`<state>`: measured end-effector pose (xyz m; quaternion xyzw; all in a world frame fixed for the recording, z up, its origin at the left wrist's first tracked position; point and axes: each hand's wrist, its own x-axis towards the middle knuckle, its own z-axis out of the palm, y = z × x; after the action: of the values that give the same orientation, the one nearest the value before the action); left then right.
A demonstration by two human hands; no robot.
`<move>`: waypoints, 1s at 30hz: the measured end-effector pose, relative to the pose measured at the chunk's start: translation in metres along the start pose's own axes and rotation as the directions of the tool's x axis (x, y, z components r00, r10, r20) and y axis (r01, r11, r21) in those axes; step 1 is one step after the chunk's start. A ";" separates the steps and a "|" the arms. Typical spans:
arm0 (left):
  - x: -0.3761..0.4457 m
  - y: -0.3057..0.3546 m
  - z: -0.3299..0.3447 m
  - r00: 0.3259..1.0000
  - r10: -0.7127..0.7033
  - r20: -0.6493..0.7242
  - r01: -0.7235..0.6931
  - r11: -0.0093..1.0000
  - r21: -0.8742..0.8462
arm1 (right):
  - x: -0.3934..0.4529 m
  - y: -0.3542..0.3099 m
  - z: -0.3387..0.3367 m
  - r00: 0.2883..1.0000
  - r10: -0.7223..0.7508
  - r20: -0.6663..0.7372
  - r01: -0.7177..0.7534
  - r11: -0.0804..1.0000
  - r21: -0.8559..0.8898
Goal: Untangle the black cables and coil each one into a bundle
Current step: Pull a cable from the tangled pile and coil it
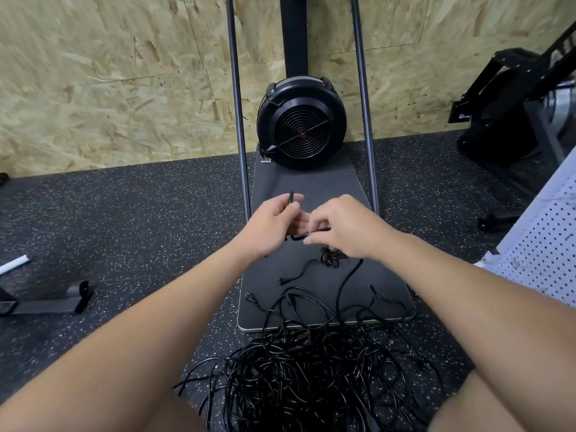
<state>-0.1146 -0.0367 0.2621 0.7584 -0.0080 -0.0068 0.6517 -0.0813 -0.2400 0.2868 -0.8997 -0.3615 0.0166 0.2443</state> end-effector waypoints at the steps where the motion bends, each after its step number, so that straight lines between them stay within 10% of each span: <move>1: -0.001 0.001 0.002 1.000 0.002 0.027 -0.005 0.996 0.090 | 0.000 0.001 -0.001 0.995 0.037 -0.090 -0.041 0.998 -0.049; 4: -0.006 0.010 0.006 0.997 -0.003 0.074 -0.013 0.976 0.217 | -0.002 -0.001 -0.007 0.971 0.187 -0.151 -0.195 0.980 -0.038; 9: -0.003 0.012 -0.004 0.997 -0.037 0.075 0.016 0.964 0.265 | -0.007 0.019 -0.020 0.979 0.110 0.173 -0.177 0.880 0.442; 24: -0.009 0.009 0.006 0.950 -0.115 0.291 0.091 0.991 0.095 | 0.006 0.024 -0.001 0.933 0.234 -0.274 -0.166 0.955 0.247; 30: -0.005 0.016 0.003 0.990 -0.038 0.135 0.064 0.979 -0.192 | -0.005 0.042 0.003 0.890 0.435 0.133 -0.439 0.744 0.504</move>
<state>-0.1199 -0.0415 0.2775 0.6884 -0.0303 -0.0741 0.7209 -0.0587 -0.2677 0.2647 -0.8584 -0.1234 0.1738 0.4665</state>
